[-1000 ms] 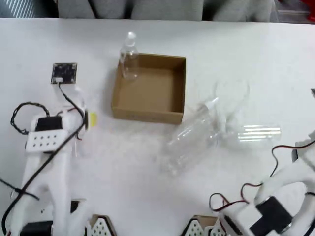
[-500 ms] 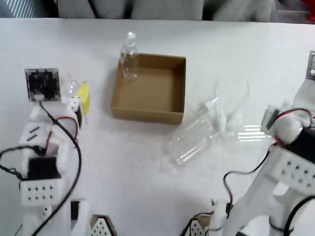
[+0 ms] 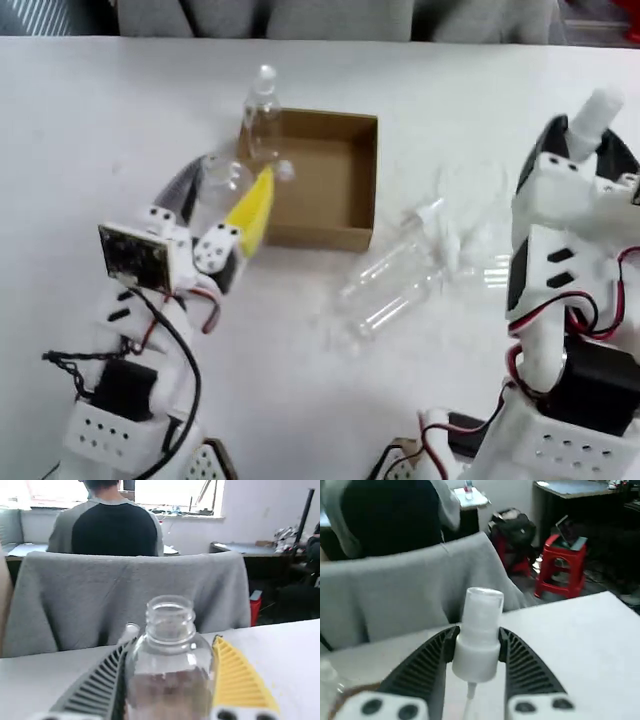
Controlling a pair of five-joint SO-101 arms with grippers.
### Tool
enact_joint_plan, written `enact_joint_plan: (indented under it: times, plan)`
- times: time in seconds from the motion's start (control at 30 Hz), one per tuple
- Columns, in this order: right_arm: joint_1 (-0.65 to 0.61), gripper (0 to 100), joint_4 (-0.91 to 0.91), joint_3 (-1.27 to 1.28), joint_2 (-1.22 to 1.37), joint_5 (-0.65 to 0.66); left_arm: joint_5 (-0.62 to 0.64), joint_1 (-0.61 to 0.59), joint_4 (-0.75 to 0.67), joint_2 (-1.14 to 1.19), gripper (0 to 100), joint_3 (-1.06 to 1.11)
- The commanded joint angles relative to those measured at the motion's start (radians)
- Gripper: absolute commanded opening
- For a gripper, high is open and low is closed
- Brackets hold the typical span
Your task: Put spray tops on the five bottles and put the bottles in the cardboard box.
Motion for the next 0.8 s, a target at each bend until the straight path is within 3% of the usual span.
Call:
enact_joint_plan:
  times: [0.0,0.27,0.47,0.6,0.77]
  plan:
    - [-0.068,2.1,-0.125,-0.046,-0.018,-0.109,0.094,0.085,-0.038,-0.027,2,0.032]
    - [-0.262,1.7,-0.295,-0.046,-0.012,-0.040,0.091,0.133,-0.339,-0.028,2,0.344]
    - [-0.423,1.7,-0.389,-0.044,-0.010,0.002,0.012,0.163,-0.348,-0.028,2,0.407]
    - [-0.532,1.6,-0.386,-0.046,0.024,0.014,-0.015,0.228,-0.347,-0.028,2,0.437]
    - [-0.641,1.6,-0.383,-0.041,0.085,0.014,-0.046,0.223,-0.348,-0.028,2,0.451]
